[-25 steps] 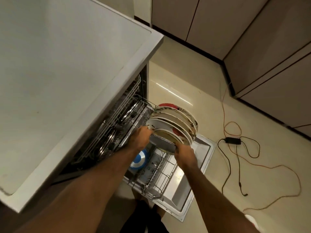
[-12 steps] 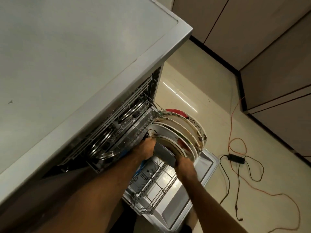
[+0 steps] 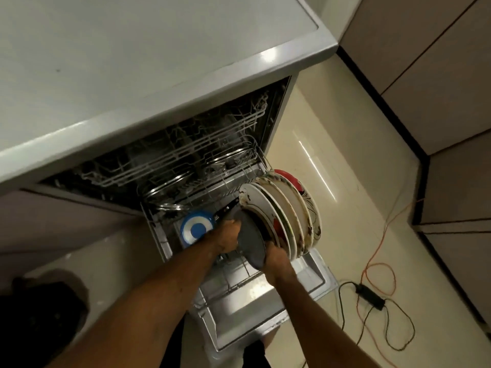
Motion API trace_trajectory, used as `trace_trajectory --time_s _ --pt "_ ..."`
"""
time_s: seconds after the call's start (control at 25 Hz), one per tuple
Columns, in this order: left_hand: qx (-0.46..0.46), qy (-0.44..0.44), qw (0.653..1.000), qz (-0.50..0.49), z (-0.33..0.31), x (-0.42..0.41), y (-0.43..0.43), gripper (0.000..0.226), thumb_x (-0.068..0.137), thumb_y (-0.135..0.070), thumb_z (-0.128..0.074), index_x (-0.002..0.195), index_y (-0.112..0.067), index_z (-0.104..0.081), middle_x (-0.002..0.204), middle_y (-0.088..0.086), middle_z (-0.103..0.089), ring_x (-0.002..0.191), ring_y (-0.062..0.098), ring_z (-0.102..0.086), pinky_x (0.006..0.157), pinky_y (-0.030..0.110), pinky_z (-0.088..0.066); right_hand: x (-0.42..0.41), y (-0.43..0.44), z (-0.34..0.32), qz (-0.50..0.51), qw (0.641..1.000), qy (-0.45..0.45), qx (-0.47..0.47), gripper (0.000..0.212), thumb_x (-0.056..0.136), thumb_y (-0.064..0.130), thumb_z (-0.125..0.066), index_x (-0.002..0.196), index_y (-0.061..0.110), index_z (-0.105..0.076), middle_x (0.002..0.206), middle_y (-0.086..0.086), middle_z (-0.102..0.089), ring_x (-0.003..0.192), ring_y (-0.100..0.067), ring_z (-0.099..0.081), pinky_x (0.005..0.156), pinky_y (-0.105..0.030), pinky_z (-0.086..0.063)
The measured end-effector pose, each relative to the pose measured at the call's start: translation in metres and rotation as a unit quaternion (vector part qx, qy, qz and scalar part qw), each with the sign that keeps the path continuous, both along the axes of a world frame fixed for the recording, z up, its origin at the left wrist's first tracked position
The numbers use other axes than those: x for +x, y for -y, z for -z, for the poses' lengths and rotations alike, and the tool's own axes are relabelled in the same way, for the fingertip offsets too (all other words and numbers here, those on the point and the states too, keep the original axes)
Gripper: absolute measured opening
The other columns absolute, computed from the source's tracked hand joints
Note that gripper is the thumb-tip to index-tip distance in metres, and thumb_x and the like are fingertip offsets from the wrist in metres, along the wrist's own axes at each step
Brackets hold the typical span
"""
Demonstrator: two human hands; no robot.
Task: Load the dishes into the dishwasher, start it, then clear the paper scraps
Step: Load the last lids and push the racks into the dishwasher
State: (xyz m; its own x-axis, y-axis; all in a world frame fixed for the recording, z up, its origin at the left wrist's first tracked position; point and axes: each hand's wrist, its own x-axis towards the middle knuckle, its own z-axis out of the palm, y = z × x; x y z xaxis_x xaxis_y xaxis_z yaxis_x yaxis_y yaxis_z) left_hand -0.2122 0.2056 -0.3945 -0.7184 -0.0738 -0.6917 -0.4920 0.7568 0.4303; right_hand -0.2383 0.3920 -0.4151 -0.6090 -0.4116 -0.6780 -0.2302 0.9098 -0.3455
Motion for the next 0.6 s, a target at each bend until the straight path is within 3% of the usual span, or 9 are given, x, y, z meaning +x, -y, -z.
trace_trajectory --time_s 0.04,0.08,0.16,0.36,0.52,0.6 --pt "-0.013 0.01 1.0 0.002 0.011 0.008 -0.006 0.044 0.109 -0.004 -0.036 0.153 0.003 -0.037 0.159 0.017 -0.037 0.148 0.033 -0.036 0.09 -0.004 -0.032 -0.004 -0.006 0.003 -0.025 1.0 0.003 -0.002 0.044 0.098 0.025 -0.07 0.137 0.012 -0.054 0.124 -0.01 -0.068 0.11 -0.028 -0.067 0.089 -0.032 -0.056" --pt "-0.031 0.021 0.999 -0.011 0.026 0.02 -0.015 0.046 0.107 -0.007 -0.043 0.153 -0.001 -0.04 0.159 0.016 -0.038 0.147 0.033 -0.038 0.108 0.011 -0.033 -0.006 -0.011 0.001 -0.047 0.999 0.006 0.003 0.044 0.098 0.021 -0.068 0.139 0.011 -0.053 0.126 -0.01 -0.068 0.112 -0.028 -0.066 0.092 -0.033 -0.056" --pt "-0.034 0.03 0.997 -0.062 0.036 0.047 -0.031 0.049 0.099 -0.008 -0.055 0.148 -0.006 -0.047 0.151 0.017 -0.047 0.14 0.034 -0.047 0.116 0.038 -0.039 -0.007 -0.021 -0.001 -0.085 0.996 0.013 0.0 0.044 0.099 0.012 -0.063 0.142 0.012 -0.052 0.127 -0.01 -0.067 0.114 -0.027 -0.066 0.095 -0.034 -0.057" --pt "0.012 0.032 0.99 -0.135 0.013 0.088 -0.07 0.074 0.096 -0.004 -0.057 0.162 -0.012 -0.023 0.161 0.011 -0.035 0.14 0.029 -0.044 0.117 0.04 -0.04 0.003 -0.037 -0.001 -0.149 0.988 0.018 -0.027 0.05 0.1 0.008 -0.056 0.149 0.017 -0.048 0.131 -0.01 -0.067 0.118 -0.027 -0.065 0.102 -0.036 -0.054" --pt "0.002 0.045 0.986 -0.159 0.021 0.126 -0.086 0.074 0.093 -0.009 -0.061 0.159 -0.015 -0.03 0.161 0.009 -0.037 0.141 0.031 -0.044 0.116 0.045 -0.042 0.024 -0.042 -0.007 -0.169 0.985 0.021 -0.03 0.052 0.101 0.011 -0.056 0.151 0.018 -0.044 0.139 -0.011 -0.062 0.125 -0.028 -0.061 0.108 -0.04 -0.051" --pt "-0.008 0.049 0.986 -0.157 0.028 0.147 -0.095 0.075 0.09 -0.01 -0.06 0.159 -0.018 -0.029 0.161 0.009 -0.037 0.142 0.033 -0.043 0.115 0.049 -0.042 0.037 -0.047 -0.01 -0.181 0.983 0.032 -0.025 0.061 0.103 0.016 -0.055 0.159 0.022 -0.034 0.149 -0.012 -0.055 0.133 -0.028 -0.056 0.112 -0.04 -0.047"
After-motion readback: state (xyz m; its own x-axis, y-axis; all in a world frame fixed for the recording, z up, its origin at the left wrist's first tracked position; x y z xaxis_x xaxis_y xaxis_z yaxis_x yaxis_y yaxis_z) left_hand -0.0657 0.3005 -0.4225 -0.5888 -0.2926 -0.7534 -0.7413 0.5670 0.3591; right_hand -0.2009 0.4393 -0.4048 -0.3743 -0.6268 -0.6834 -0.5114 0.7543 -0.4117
